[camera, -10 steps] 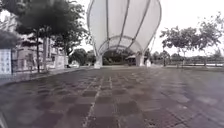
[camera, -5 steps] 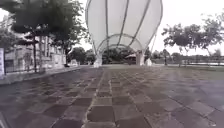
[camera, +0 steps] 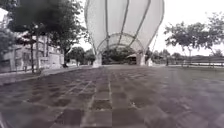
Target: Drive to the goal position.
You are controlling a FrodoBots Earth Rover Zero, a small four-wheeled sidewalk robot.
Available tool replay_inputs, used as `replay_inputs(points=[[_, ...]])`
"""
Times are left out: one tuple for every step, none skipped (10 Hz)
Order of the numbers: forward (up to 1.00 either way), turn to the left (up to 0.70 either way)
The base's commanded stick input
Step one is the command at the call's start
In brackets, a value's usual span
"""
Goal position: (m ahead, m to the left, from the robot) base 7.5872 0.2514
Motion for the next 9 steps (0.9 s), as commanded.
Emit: replay_inputs(points=[[1.0,0.0],[1.0,0.0],[1.0,0.0],[1.0,0.0],[1.0,0.0],[1.0,0.0],[1.0,0.0],[1.0,0.0],[1.0,0.0]])
